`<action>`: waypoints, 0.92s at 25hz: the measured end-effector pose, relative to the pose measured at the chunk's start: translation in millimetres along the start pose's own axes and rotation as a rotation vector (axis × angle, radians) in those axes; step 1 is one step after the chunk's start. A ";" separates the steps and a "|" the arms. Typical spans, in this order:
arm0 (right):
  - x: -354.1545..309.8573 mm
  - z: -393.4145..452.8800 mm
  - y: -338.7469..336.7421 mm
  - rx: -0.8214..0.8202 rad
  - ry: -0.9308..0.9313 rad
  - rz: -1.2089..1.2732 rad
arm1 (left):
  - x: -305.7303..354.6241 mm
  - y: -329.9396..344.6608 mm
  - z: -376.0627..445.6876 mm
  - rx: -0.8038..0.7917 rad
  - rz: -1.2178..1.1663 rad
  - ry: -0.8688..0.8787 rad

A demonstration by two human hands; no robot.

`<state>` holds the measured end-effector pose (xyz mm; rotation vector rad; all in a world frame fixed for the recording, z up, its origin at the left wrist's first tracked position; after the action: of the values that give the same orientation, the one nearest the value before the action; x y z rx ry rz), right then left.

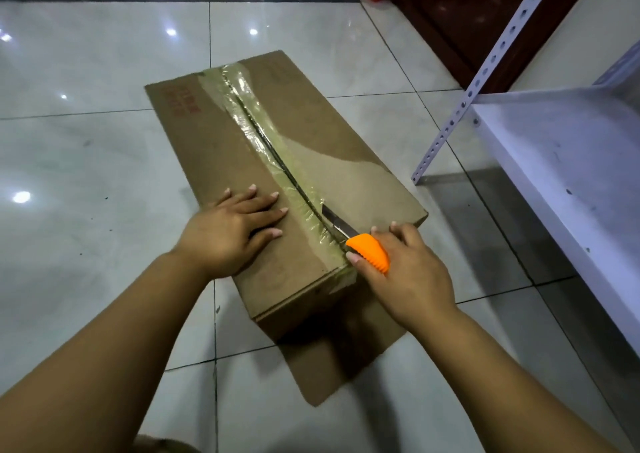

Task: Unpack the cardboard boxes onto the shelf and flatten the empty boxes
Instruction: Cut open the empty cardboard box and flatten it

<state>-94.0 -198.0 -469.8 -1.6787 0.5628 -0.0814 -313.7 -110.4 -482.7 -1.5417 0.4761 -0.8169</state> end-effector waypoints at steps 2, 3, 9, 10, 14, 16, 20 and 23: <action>-8.5 -11.1 -2.0 -0.005 -0.029 0.007 | -10.1 -7.9 -7.9 -0.016 0.089 -0.083; -12.0 -13.7 -4.6 0.000 -0.041 0.014 | -9.7 -9.7 -11.6 -0.035 0.093 -0.120; -24.9 20.8 -27.8 0.092 -0.085 -0.105 | 36.2 10.1 -21.4 -0.216 0.010 -0.122; -24.9 29.5 -27.8 0.082 -0.097 -0.145 | 37.2 11.6 -21.9 -0.224 0.020 -0.118; -20.6 41.7 -19.9 -0.003 -0.126 -0.162 | 34.0 11.2 -18.1 -0.258 0.007 -0.098; -22.6 38.9 -18.9 -0.013 -0.129 -0.167 | 33.5 8.7 -16.5 -0.254 -0.017 -0.067; -38.6 29.0 -20.6 0.025 -0.176 -0.193 | 18.1 -5.9 -26.8 -0.115 -0.112 -0.032; -55.5 10.2 -21.6 0.041 -0.228 -0.197 | 0.6 -25.5 -40.8 0.074 -0.163 -0.081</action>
<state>-132.1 -164.5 -437.0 -1.6728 0.2228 -0.0424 -347.3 -134.8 -458.4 -1.5529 0.2608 -0.8831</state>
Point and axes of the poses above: each hand's wrist, its own z-axis towards the middle knuckle, its own y-axis out of the palm, x = y × z, the point moved 8 cm from there along z, towards the middle knuckle, and after that the axes turned 14 degrees about y, right-handed, at the moved point
